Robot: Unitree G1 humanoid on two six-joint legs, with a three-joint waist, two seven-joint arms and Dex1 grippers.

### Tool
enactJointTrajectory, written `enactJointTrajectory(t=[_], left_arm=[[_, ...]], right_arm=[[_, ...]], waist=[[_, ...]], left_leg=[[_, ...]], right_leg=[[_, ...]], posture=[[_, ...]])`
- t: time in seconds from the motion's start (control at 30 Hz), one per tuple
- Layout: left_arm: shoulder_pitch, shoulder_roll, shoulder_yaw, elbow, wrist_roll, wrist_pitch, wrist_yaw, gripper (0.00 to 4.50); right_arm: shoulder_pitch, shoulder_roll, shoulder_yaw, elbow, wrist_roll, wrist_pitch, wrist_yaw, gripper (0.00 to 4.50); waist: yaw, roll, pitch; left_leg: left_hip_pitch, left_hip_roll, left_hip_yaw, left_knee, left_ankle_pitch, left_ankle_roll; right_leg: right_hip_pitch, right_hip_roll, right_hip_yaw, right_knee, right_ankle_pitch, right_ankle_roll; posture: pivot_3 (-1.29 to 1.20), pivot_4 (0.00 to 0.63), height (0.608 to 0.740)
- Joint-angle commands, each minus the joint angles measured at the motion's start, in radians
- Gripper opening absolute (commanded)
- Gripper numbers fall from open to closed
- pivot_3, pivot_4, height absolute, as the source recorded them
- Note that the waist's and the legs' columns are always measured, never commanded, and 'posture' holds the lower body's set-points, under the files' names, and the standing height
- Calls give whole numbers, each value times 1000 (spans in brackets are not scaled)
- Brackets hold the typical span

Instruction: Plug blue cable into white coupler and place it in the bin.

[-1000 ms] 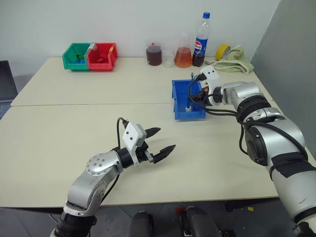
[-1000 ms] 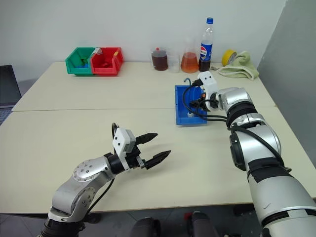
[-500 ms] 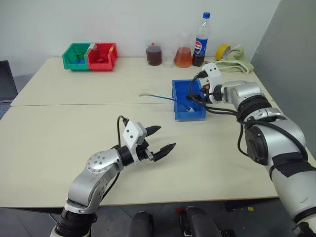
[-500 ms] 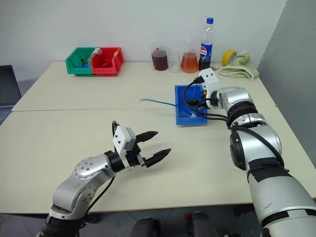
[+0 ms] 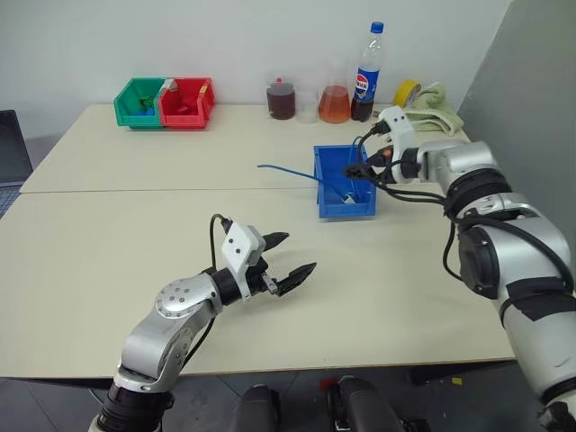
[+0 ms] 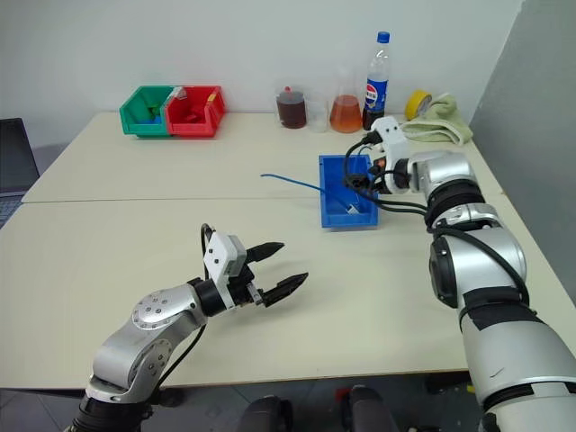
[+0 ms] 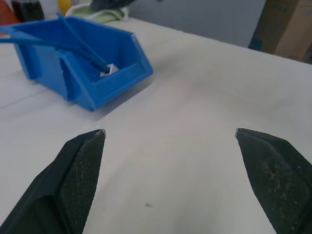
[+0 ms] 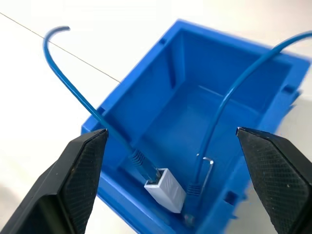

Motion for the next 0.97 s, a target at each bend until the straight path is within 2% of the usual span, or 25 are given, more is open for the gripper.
enactJointTrajectory(t=[0.03, 0.1, 0.2, 0.3, 0.43, 0.57, 0.7, 0.83, 0.97], left_arm=[[26, -11, 54, -52, 25, 8, 85, 4500], [50, -18, 65, -61, 54, 1, 131, 4500], [89, -33, 88, -80, 79, 11, 196, 4500], [116, -71, 121, -101, 81, 29, 267, 4500], [139, -126, 140, -118, 128, 39, 374, 4500], [182, -167, 159, -127, 177, 40, 460, 4500], [235, -206, 177, -118, 218, 24, 527, 4500], [249, -253, 199, -115, 238, 17, 584, 4500], [257, -285, 198, -112, 261, 5, 615, 4500]], right_arm=[[148, -40, 0, -414, 74, 119, 71, 4468], [295, -50, -22, -710, 132, 249, 44, 4468], [527, -45, -57, -1107, 183, 348, -35, 4468], [724, 1, -105, -1403, 233, 449, -142, 4468], [998, 60, -92, -1682, 198, 373, -288, 4468], [1201, 113, -52, -1798, 87, 229, -471, 4468], [1378, 166, -17, -1806, -7, 120, -622, 4468], [1447, 224, -7, -1783, -52, 47, -728, 4468], [1452, 231, -25, -1728, -52, -8, -752, 4468]], waist=[[2, 0, 0], [4, 0, 0], [6, 0, 0], [6, 0, 0], [7, 0, 0], [3, -1, -1], [3, -2, -1], [3, -2, -1], [3, -3, -1]], left_leg=[[0, 0, 0, 0, 0, 0], [0, 0, -1, -1, 0, 0], [0, 0, -1, -2, 0, 0], [0, -1, -1, -5, 0, -1], [2, -1, -1, -6, 0, -1], [3, -1, 0, -7, 2, -4], [6, -1, 0, -7, 2, -5], [7, -1, 0, -8, 3, -5], [7, -1, 0, -7, 3, -5]], right_leg=[[0, 0, 0, 0, 0, 0], [1, 0, 0, 0, 0, 0], [0, 0, -1, 0, 0, 0], [-1, -2, -1, -1, 0, 0], [0, -2, -2, -1, -1, 1], [1, -2, 0, -2, -1, 2], [2, -2, -1, -2, -1, 3], [3, -2, -1, -1, -1, 3], [3, -2, -1, -2, -1, 3]], posture=[[0, 150, 740], [0, 150, 740], [0, 150, 740], [0, 150, 740], [0, 150, 740], [0, 150, 740], [0, 150, 740], [0, 150, 740], [0, 150, 740]])
